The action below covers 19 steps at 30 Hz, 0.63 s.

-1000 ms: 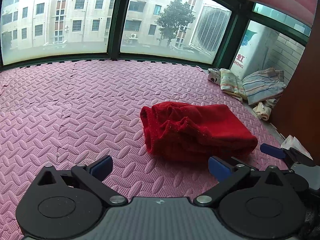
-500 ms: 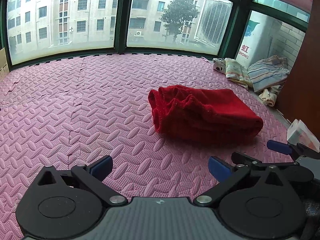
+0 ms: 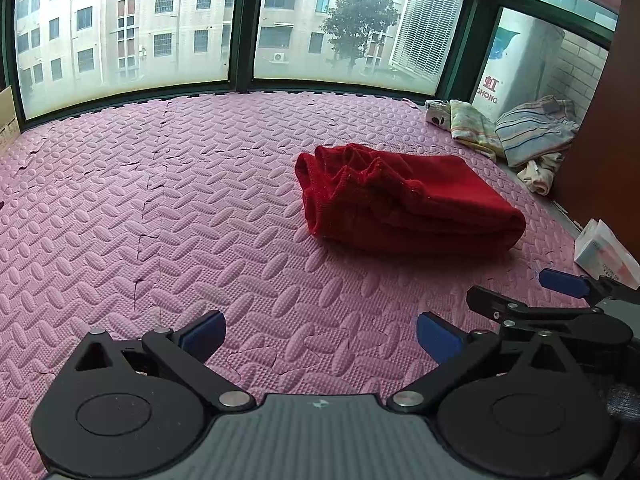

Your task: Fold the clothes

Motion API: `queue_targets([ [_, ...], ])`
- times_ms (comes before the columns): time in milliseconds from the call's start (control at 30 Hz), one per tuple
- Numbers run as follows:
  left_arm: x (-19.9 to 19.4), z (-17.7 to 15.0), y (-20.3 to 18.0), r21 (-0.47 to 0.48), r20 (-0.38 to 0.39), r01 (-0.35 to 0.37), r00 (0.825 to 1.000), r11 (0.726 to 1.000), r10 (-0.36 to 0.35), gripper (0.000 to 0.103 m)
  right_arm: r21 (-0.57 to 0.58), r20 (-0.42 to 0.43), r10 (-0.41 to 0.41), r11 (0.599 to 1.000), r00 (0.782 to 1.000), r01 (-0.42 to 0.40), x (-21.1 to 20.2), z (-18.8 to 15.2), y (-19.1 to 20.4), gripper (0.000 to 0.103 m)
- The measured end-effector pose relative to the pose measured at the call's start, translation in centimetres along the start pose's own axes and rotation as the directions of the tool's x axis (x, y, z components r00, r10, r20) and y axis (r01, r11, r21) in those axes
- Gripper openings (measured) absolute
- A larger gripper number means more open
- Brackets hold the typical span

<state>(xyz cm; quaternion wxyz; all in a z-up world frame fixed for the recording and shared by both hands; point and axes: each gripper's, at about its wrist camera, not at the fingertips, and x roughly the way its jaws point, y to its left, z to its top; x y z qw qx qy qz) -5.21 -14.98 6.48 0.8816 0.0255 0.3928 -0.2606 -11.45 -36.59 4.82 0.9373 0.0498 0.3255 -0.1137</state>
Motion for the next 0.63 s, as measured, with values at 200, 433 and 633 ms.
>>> queue_targets([
  [200, 0.01, -0.18, -0.58, 0.017, -0.002, 0.009, 1.000, 1.000, -0.009, 0.103, 0.002, -0.007, 0.004, 1.000, 1.000, -0.004, -0.06, -0.18, -0.15, 0.103],
  [433, 0.01, -0.37, -0.97, 0.023, -0.007, 0.013, 1.000, 1.000, -0.013, 0.103, 0.007, -0.010, 0.000, 1.000, 1.000, 0.000, -0.14, -0.38, -0.22, 0.103],
  [633, 0.01, -0.30, -1.08, 0.028, -0.005, 0.017, 1.000, 0.999, -0.017, 0.103, 0.008, -0.012, 0.000, 1.000, 1.000, 0.000, -0.15, -0.39, -0.13, 0.103],
])
